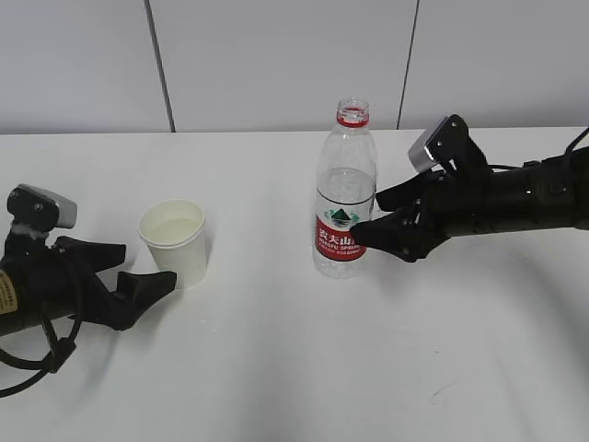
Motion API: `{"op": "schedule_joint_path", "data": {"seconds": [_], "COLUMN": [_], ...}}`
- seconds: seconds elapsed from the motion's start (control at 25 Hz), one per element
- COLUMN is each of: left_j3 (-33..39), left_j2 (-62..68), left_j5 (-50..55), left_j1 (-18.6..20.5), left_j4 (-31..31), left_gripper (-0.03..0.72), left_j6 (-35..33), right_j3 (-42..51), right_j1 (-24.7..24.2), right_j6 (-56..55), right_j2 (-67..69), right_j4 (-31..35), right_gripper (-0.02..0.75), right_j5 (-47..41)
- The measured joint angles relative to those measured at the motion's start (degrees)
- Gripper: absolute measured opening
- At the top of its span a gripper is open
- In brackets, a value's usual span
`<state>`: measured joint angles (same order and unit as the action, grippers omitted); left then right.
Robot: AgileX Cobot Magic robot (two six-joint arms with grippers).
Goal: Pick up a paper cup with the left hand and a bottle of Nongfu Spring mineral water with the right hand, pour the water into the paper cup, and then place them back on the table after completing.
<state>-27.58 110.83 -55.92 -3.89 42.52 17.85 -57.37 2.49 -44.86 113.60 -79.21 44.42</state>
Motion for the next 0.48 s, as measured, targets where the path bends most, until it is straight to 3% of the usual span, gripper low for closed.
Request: {"op": "schedule_joint_path", "data": {"seconds": [0.32, 0.48], "left_j3": [0.22, 0.33], "left_j2": [-5.46, -8.78], "left_j5": [9.21, 13.87], "left_j1": [0.00, 0.00], "left_j4": [-0.86, -3.87], "left_gripper": [0.597, 0.591], "left_j6": [0.00, 0.00], "right_j3": [0.00, 0.00], "right_j1": [-1.26, -1.26], "right_j6": [-2.79, -3.45], "right_j2": [-2.63, -2.63], "right_j4": [-2.37, 2.02], "right_gripper": [0.597, 0.596], "right_j5": [-13.39, -20.14]}}
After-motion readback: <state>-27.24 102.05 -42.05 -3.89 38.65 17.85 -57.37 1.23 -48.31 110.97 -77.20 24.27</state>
